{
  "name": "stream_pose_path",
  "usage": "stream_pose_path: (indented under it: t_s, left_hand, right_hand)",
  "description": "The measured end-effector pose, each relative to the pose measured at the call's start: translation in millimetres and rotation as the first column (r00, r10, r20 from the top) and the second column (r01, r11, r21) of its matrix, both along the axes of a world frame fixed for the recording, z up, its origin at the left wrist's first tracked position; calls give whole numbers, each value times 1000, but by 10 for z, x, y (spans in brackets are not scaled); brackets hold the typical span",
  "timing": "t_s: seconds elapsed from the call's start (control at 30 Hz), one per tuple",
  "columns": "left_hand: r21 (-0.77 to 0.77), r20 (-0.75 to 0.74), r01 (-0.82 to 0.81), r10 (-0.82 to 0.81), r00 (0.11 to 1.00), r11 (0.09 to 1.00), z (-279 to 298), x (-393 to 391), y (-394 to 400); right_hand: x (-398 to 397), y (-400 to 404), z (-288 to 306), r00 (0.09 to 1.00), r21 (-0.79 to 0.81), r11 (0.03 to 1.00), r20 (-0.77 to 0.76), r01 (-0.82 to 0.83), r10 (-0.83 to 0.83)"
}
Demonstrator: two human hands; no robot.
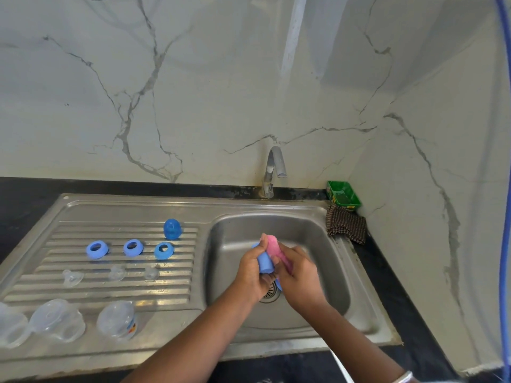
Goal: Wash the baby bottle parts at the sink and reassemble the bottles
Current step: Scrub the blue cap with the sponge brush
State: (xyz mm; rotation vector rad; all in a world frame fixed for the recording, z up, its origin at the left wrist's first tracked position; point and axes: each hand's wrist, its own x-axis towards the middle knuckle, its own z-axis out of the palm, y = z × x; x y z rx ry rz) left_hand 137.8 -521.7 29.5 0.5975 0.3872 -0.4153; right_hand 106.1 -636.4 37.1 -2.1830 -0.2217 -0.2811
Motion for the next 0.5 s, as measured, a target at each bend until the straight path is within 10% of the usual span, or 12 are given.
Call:
stream_pose_path:
  t_s: [0.5]
  left_hand:
    - [58,-145,34,-26,989,998,-25,-4,-16]
  right_hand:
    - [-62,-166,42,998,-127,991,39,-48,53]
